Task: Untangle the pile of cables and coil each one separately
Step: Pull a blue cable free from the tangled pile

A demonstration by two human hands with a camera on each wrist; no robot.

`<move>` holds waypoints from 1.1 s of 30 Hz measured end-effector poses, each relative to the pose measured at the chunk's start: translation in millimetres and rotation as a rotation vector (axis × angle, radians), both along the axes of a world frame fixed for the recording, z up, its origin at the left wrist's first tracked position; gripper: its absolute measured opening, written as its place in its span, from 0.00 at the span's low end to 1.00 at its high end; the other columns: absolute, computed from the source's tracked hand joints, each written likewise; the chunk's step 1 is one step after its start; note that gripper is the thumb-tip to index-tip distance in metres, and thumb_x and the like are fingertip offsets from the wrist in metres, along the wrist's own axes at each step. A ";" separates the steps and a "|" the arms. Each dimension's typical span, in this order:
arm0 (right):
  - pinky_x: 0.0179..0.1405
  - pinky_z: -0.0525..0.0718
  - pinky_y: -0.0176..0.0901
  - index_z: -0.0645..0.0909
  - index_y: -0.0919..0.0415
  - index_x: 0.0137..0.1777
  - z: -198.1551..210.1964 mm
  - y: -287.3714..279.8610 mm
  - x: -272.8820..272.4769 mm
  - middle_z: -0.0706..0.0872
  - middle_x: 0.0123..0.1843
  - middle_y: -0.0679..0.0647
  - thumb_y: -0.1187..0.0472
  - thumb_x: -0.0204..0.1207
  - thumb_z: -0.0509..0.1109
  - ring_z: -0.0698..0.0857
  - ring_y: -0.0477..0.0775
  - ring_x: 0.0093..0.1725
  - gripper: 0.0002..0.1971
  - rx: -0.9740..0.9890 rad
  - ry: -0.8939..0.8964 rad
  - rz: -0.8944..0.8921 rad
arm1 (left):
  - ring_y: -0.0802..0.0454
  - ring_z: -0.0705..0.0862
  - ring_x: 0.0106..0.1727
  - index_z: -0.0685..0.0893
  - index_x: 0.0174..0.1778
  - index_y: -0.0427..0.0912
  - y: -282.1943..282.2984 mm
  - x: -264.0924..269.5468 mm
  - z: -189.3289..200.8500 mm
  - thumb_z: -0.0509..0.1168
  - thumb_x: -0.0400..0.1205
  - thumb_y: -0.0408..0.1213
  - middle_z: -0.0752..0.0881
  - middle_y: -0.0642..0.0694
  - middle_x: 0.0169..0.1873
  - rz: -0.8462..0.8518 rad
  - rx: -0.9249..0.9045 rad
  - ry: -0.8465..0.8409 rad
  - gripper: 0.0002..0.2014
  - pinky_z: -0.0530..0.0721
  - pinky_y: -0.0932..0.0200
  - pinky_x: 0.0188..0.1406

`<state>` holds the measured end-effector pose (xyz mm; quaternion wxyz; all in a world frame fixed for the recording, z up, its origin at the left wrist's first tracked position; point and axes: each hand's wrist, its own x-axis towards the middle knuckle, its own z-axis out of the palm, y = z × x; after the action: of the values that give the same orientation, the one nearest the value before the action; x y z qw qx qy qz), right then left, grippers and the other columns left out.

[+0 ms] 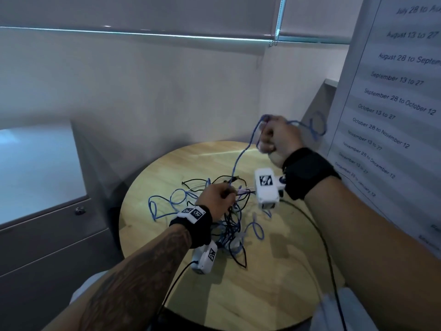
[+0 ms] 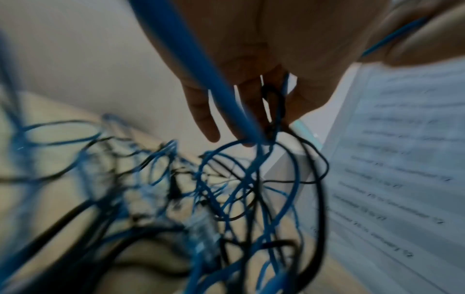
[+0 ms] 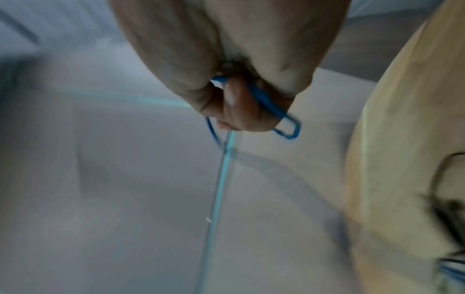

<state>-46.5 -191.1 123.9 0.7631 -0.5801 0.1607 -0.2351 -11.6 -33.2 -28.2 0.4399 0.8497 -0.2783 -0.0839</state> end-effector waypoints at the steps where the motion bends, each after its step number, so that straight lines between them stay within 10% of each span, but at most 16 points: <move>1: 0.17 0.55 0.28 0.74 0.56 0.43 11.0 -4.5 -1.4 0.72 0.33 0.52 0.76 0.75 0.54 0.60 0.44 0.17 0.14 0.003 -0.012 -0.002 | 0.54 0.85 0.36 0.85 0.42 0.52 3.6 -1.1 -3.8 0.64 0.84 0.46 0.87 0.54 0.34 0.004 -0.001 0.018 0.07 0.79 0.61 0.37; 4: 0.20 0.61 0.35 0.75 0.56 0.45 15.5 -8.1 -8.7 0.82 0.37 0.53 0.62 0.81 0.67 0.68 0.47 0.24 0.04 -0.360 0.051 0.057 | 0.54 0.82 0.32 0.81 0.37 0.53 5.7 -5.7 3.8 0.60 0.86 0.50 0.85 0.54 0.31 -0.001 -0.034 -0.001 0.13 0.74 0.62 0.32; 8: 0.30 0.79 0.35 0.78 0.61 0.56 -49.8 5.0 -13.3 0.86 0.45 0.55 0.57 0.77 0.78 0.83 0.50 0.38 0.15 -0.768 0.233 0.304 | 0.45 0.82 0.34 0.82 0.38 0.46 -7.8 0.0 24.0 0.62 0.85 0.43 0.85 0.46 0.32 -0.030 -0.010 -0.115 0.12 0.77 0.55 0.34; 13: 0.45 0.85 0.52 0.76 0.58 0.45 -88.3 15.9 -9.4 0.88 0.49 0.74 0.74 0.76 0.75 0.86 0.58 0.42 0.13 -0.622 0.056 0.199 | 0.40 0.85 0.42 0.83 0.43 0.44 -11.0 7.1 25.3 0.63 0.83 0.40 0.86 0.43 0.38 -0.050 -0.012 -0.205 0.06 0.83 0.48 0.42; 19: 0.37 0.85 0.56 0.72 0.64 0.48 -57.7 15.5 -6.0 0.79 0.40 0.64 0.77 0.83 0.62 0.82 0.59 0.29 0.09 -0.171 -0.042 0.172 | 0.56 0.84 0.32 0.87 0.39 0.51 -1.2 -1.8 12.0 0.65 0.85 0.41 0.89 0.50 0.32 0.050 -0.335 -0.088 0.09 0.83 0.58 0.39; 28: 0.21 0.61 0.36 0.71 0.53 0.40 -4.0 -17.8 1.3 0.71 0.28 0.50 0.75 0.76 0.50 0.62 0.47 0.21 0.16 0.073 -0.237 -0.009 | 0.48 0.87 0.51 0.86 0.62 0.55 6.4 -2.8 7.5 0.57 0.86 0.56 0.91 0.49 0.51 0.012 0.206 -0.065 0.18 0.84 0.55 0.49; 33: 0.21 0.56 0.38 0.71 0.55 0.39 1.9 -10.2 1.6 0.69 0.29 0.51 0.74 0.72 0.51 0.58 0.47 0.22 0.14 0.026 -0.250 0.061 | 0.45 0.92 0.43 0.51 0.85 0.47 11.1 5.1 37.8 0.43 0.74 0.80 0.89 0.36 0.53 0.163 0.272 0.066 0.51 0.86 0.48 0.53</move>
<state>-44.9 -201.3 125.7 0.7913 -0.5412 0.0496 -0.2800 -6.5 -22.0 9.6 0.3349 0.9180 -0.1799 -0.1130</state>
